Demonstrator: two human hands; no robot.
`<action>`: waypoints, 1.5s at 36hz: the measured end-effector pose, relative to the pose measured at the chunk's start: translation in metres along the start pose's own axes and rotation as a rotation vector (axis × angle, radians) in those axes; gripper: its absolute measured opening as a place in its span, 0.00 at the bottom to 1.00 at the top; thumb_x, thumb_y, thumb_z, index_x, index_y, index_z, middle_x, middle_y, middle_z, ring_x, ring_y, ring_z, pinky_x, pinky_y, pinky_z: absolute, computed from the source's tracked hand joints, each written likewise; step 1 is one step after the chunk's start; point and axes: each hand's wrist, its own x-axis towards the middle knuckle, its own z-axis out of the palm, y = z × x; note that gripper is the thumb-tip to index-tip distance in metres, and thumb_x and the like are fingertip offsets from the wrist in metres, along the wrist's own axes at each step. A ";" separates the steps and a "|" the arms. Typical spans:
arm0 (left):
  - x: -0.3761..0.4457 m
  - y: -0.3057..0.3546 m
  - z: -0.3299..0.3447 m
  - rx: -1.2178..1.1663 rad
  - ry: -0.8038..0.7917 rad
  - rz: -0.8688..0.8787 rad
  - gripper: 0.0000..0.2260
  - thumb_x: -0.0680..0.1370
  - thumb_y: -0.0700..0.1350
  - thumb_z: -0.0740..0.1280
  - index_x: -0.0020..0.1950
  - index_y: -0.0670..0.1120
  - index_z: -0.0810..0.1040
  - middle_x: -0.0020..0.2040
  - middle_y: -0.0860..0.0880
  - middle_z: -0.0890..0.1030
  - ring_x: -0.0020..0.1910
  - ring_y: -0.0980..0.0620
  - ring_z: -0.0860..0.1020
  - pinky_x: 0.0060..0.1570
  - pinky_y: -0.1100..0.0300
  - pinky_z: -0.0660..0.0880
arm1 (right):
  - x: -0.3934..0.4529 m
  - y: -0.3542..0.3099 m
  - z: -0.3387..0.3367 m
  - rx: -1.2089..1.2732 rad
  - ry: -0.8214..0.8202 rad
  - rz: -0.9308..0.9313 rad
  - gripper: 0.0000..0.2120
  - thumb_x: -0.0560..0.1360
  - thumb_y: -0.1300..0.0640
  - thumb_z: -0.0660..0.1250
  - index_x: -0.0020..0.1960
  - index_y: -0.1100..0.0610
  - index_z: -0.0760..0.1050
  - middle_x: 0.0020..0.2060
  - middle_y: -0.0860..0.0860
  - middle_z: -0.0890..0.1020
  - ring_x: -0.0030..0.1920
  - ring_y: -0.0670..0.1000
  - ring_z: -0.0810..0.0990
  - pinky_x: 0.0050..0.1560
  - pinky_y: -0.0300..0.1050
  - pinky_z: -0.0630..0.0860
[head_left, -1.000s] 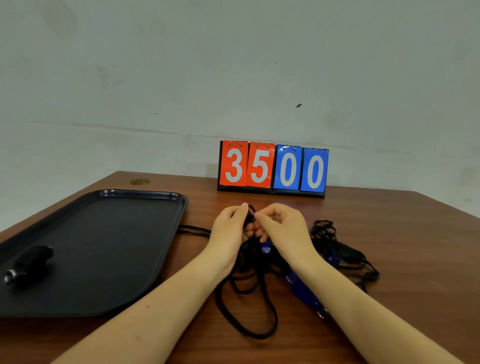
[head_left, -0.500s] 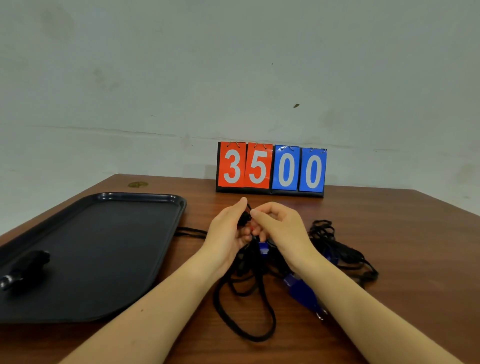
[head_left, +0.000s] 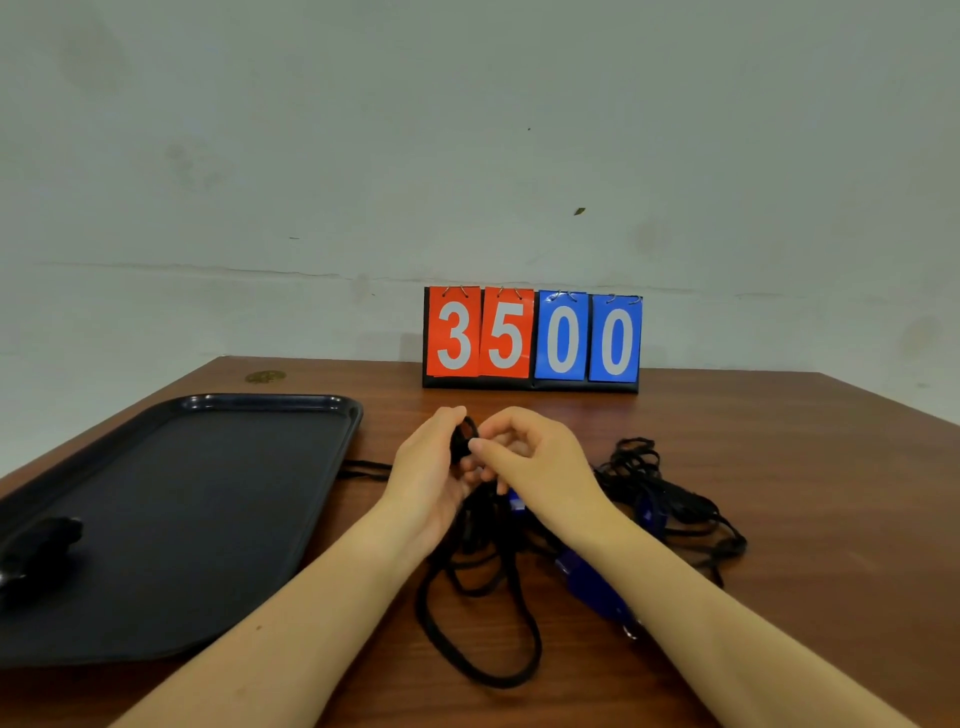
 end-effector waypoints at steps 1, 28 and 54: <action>-0.001 0.000 0.001 0.011 -0.007 0.004 0.10 0.79 0.47 0.64 0.50 0.40 0.76 0.33 0.46 0.77 0.28 0.55 0.73 0.35 0.60 0.74 | 0.000 -0.001 -0.001 0.033 -0.004 0.015 0.04 0.76 0.60 0.68 0.50 0.60 0.78 0.37 0.52 0.83 0.34 0.42 0.81 0.35 0.35 0.77; -0.009 0.005 0.000 0.052 -0.342 0.097 0.14 0.80 0.50 0.60 0.62 0.45 0.74 0.32 0.49 0.70 0.26 0.56 0.63 0.24 0.65 0.60 | 0.006 -0.004 -0.017 0.328 -0.035 0.176 0.10 0.79 0.60 0.61 0.45 0.64 0.77 0.38 0.58 0.79 0.34 0.50 0.73 0.34 0.38 0.70; -0.003 -0.001 0.001 0.048 -0.230 0.016 0.18 0.81 0.54 0.58 0.38 0.43 0.74 0.28 0.49 0.66 0.24 0.55 0.62 0.26 0.64 0.60 | 0.008 0.004 -0.013 0.504 -0.035 0.270 0.14 0.78 0.53 0.65 0.52 0.64 0.78 0.43 0.60 0.76 0.42 0.54 0.73 0.38 0.42 0.71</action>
